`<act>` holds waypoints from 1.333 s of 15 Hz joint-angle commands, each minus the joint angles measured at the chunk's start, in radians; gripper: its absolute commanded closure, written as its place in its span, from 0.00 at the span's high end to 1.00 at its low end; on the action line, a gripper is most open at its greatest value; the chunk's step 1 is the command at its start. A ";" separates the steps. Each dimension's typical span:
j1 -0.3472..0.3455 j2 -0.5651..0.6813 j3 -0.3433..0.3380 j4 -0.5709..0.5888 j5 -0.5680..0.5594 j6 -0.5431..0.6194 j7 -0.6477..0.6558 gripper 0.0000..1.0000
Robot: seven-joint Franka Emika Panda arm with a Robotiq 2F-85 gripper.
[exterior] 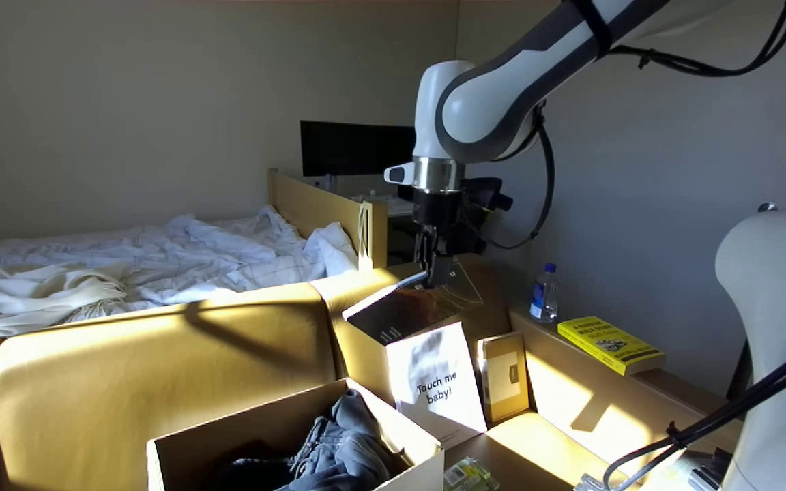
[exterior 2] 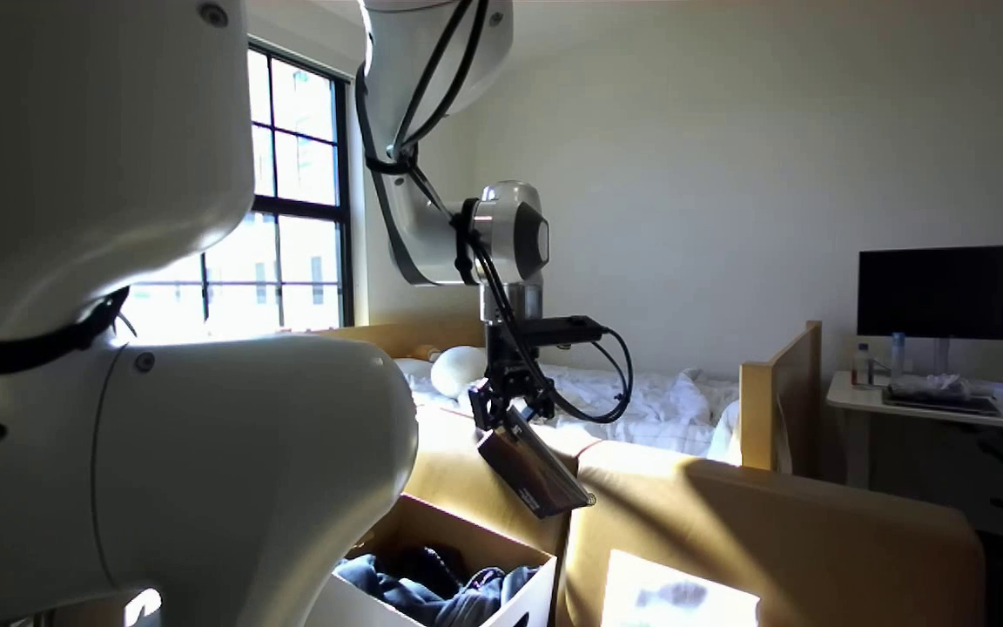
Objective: Remove the books from the right armrest of the sofa and place them inside the white storage box
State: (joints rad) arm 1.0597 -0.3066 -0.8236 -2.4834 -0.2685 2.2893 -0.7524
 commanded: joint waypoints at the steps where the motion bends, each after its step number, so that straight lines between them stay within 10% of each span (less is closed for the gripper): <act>1: -0.218 -0.133 0.199 -0.028 0.111 -0.183 -0.234 0.04; 7: -0.353 -0.053 0.328 -0.025 0.208 -0.144 -0.283 0.03; 11: -0.418 0.055 0.506 -0.031 0.496 0.004 -0.421 0.03; 12: -0.286 0.087 0.409 -0.018 0.562 0.022 -0.454 0.03; 15: -0.204 0.247 0.404 0.031 0.815 0.014 -0.629 0.03; 16: -0.336 0.313 0.548 0.051 0.906 0.000 -0.696 0.03; 20: -0.510 0.479 0.783 0.074 0.946 0.223 -0.666 0.03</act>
State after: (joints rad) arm 0.6817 0.0587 -0.1943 -2.4446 0.6272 2.3749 -1.3888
